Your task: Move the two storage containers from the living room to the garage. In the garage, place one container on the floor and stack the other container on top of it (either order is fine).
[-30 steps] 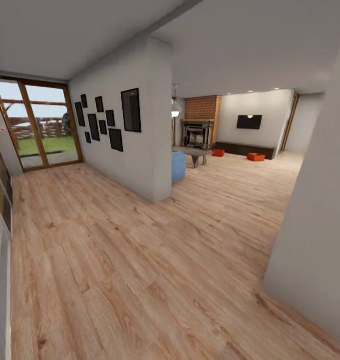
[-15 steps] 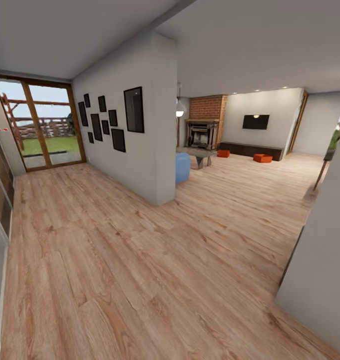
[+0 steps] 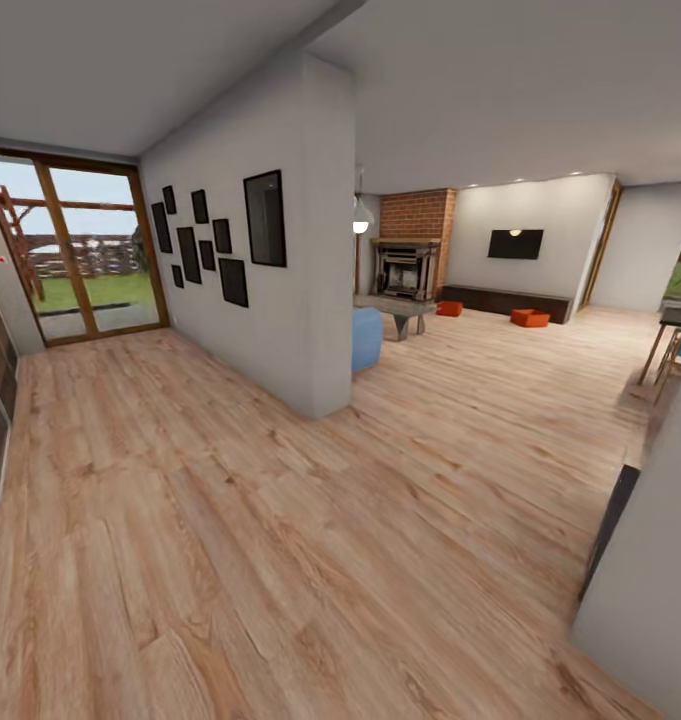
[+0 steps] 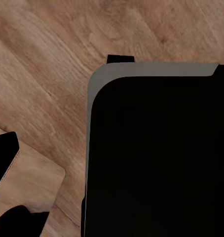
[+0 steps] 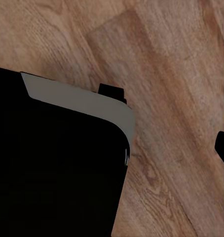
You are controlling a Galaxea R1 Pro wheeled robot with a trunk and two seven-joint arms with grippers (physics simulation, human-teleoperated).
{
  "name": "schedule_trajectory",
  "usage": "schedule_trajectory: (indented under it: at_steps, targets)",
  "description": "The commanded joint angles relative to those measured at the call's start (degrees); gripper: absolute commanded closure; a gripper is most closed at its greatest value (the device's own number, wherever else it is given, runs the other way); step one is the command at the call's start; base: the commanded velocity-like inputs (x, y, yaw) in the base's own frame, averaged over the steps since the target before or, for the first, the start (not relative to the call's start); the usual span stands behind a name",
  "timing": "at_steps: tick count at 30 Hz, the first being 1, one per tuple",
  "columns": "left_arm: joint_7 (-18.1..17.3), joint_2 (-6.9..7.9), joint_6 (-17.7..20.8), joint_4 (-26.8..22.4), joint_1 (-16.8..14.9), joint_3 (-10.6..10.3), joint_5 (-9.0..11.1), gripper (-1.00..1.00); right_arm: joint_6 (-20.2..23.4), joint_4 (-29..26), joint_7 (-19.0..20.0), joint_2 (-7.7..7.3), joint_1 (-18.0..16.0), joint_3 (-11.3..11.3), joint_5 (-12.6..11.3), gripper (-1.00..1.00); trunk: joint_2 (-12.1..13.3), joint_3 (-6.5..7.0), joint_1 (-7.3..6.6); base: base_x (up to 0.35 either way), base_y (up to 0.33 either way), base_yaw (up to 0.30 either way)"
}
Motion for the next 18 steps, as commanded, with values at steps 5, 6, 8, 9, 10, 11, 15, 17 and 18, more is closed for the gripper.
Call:
schedule_trajectory:
  at_steps: [5, 6, 8, 9, 10, 11, 15, 17, 18]
  targets:
    - [0.0, 0.00, -0.1, 0.0, 0.0, 0.0, 0.3, -1.00, -0.3, 0.2, 0.1, 0.03, -0.1, 0.5, -0.5, -1.00, 0.0, -0.05, 0.03, 0.322, 0.000, 0.000]
    - [0.0, 0.00, -0.1, 0.0, 0.0, 0.0, 0.3, -1.00, -0.3, 0.2, 0.1, 0.03, -0.1, 0.5, -0.5, -1.00, 0.0, -0.05, 0.03, 0.322, 0.000, 0.000]
    - [0.0, 0.00, -0.1, 0.0, 0.0, 0.0, 0.3, -1.00, -0.3, 0.2, 0.1, 0.03, -0.1, 0.5, -0.6, -1.00, 0.0, -0.05, 0.03, 0.322, 0.000, 0.000]
    - [0.0, 0.00, -0.1, 0.0, 0.0, 0.0, 0.3, -1.00, -0.3, 0.2, 0.1, 0.03, -0.1, 0.5, -0.6, -1.00, 0.0, -0.05, 0.03, 0.322, 0.000, 0.000]
    - [0.0, 0.00, -0.1, 0.0, 0.0, 0.0, 0.3, -1.00, -0.3, 0.2, 0.1, 0.03, -0.1, 0.5, -0.6, -1.00, 0.0, -0.05, 0.03, 0.322, 0.000, 0.000]
    - [0.0, 0.00, -0.1, 0.0, 0.0, 0.0, 0.3, -1.00, -0.3, 0.2, 0.1, 0.03, -0.1, 0.5, -0.6, -1.00, 0.0, -0.05, 0.03, 0.322, 0.000, 0.000]
    - [0.0, 0.00, 0.0, 0.0, 0.0, 0.0, 0.3, -1.00, -0.4, 0.2, 0.1, 0.03, -0.1, 0.5, -0.7, -1.00, 0.0, -0.05, 0.03, 0.322, 0.000, 0.000]
    - [0.0, 0.00, 0.0, 0.0, 0.0, 0.0, 0.3, -1.00, -0.4, 0.2, 0.1, 0.03, -0.1, 0.5, -0.7, -1.00, 0.0, -0.05, 0.03, 0.322, 0.000, 0.000]
    - [0.0, 0.00, 0.0, 0.0, 0.0, 0.0, 0.3, -1.00, -0.4, 0.2, 0.1, 0.03, -0.1, 0.5, -0.7, -1.00, 0.0, -0.05, 0.03, 0.322, 0.000, 0.000]
